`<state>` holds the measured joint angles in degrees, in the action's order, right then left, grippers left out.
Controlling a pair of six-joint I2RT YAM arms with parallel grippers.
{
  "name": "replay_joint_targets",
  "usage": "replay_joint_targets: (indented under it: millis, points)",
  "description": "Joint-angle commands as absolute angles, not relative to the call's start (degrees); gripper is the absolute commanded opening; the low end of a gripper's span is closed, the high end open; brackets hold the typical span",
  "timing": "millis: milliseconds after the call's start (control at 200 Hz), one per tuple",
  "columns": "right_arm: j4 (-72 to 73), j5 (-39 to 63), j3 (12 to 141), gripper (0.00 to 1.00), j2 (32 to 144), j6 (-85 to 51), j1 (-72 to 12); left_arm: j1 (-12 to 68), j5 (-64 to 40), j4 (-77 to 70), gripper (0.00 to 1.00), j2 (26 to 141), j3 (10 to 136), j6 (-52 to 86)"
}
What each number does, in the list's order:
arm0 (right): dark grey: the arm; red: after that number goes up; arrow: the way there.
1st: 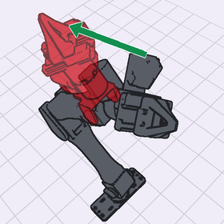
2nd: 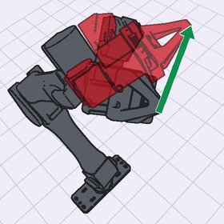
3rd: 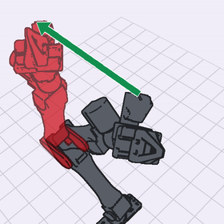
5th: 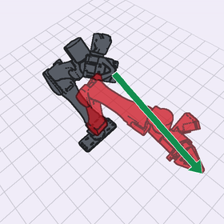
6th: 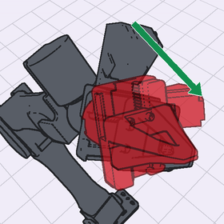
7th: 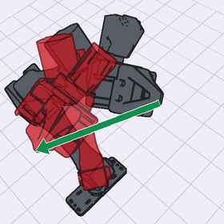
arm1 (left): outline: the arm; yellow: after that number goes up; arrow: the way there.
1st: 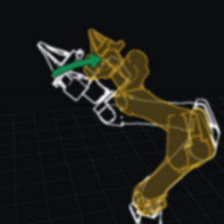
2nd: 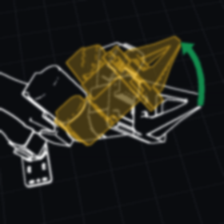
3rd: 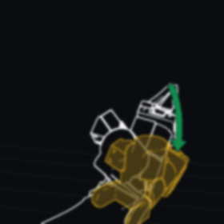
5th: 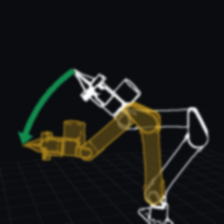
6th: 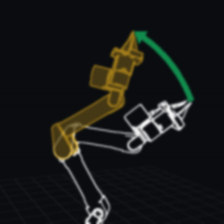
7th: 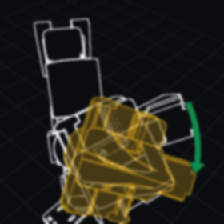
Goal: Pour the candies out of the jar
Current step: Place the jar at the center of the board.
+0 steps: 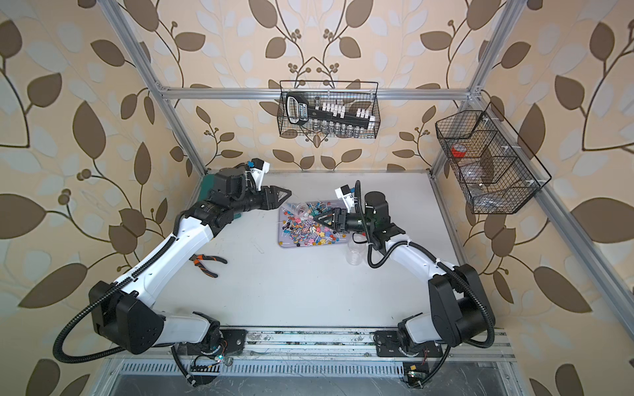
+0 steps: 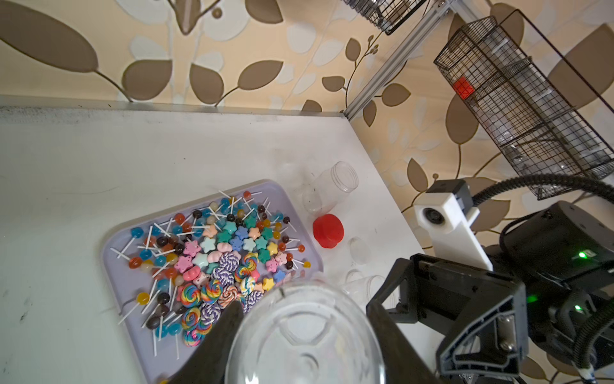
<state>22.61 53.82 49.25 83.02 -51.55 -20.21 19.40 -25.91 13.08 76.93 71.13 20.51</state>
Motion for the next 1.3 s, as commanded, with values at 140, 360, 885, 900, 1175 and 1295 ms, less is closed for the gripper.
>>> replay_joint_targets:
  millis: [140, 360, 885, 900, 1175, 1295]
  points:
    - [33.5, 54.6, 51.3, 0.66, 85.4, -56.7, -21.2, 19.1, -27.2, 4.4, 0.47, 74.0, 69.4, 28.5]
    - [38.3, 55.5, 52.6, 0.64, 87.5, -58.4, -22.1, 19.0, -28.4, 1.0, 0.47, 73.3, 67.8, 32.1]
    - [45.1, 54.4, 53.1, 0.59, 88.7, -59.7, -22.6, 19.0, -30.8, -4.6, 0.47, 73.3, 65.8, 38.0]
    - [45.0, 54.4, 53.1, 0.59, 88.7, -59.6, -22.6, 19.0, -30.8, -4.6, 0.47, 73.3, 65.8, 38.1]
    - [42.7, 51.5, 53.1, 0.58, 88.1, -56.8, -22.5, 19.0, -31.2, -4.1, 0.47, 72.9, 66.0, 38.3]
    - [38.8, 48.9, 53.1, 0.61, 86.3, -53.2, -22.5, 19.0, -31.0, -3.0, 0.48, 72.7, 66.4, 37.6]
